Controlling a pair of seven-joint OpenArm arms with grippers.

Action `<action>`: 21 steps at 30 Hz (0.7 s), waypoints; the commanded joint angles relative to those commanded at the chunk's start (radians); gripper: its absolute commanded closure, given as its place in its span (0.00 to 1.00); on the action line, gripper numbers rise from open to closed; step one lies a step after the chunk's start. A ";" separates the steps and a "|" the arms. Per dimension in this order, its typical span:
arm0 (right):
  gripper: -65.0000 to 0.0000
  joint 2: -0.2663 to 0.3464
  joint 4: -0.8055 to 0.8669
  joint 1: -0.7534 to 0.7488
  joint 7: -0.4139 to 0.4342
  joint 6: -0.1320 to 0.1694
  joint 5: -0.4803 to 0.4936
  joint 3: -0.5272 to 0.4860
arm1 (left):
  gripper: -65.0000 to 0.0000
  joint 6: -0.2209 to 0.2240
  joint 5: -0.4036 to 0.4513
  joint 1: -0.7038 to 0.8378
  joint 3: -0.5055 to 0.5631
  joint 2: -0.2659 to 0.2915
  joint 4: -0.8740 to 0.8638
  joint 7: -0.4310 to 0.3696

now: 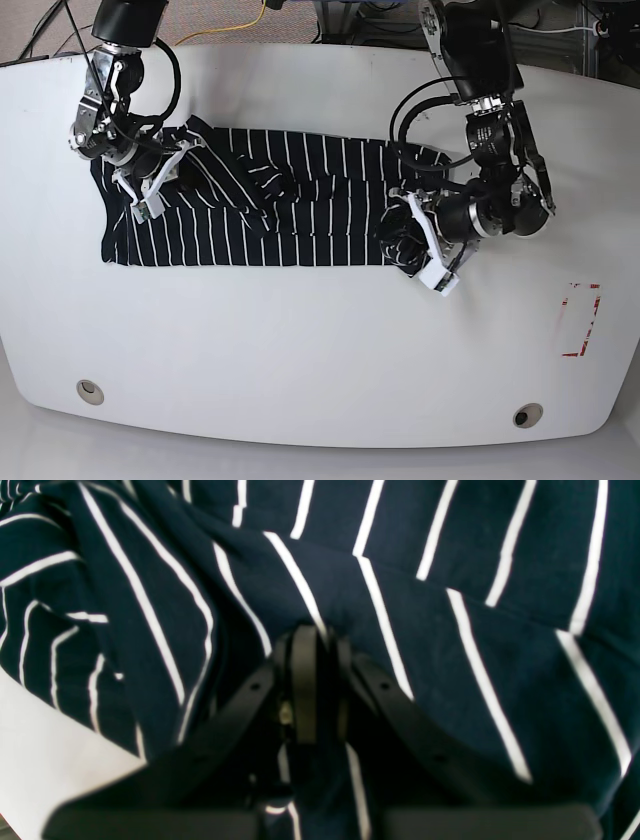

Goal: Layout the t-shirt on the table in an organized manner, then fold the t-shirt properly
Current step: 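Grasp the shirt end with the left gripper and fold it toward the right gripper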

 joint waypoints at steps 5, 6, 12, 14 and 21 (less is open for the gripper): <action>0.93 0.000 0.000 0.000 0.000 0.000 0.002 0.000 | 0.94 0.003 0.000 0.000 0.063 0.003 -0.006 -0.041; 0.93 0.000 0.000 0.000 0.000 0.000 0.002 0.000 | 0.93 0.003 0.000 0.000 0.069 0.009 -0.006 -0.048; 0.93 0.000 0.000 0.000 0.000 0.000 0.003 0.000 | 0.93 0.023 0.005 -0.002 0.115 0.021 -0.021 -0.063; 0.93 0.000 0.000 0.000 0.000 0.000 0.005 0.000 | 0.93 0.025 0.005 -0.021 0.127 0.021 -0.038 -0.086; 0.93 0.000 0.000 0.000 0.000 0.000 0.008 0.000 | 0.75 0.057 -0.002 -0.054 0.127 0.023 -0.103 -0.094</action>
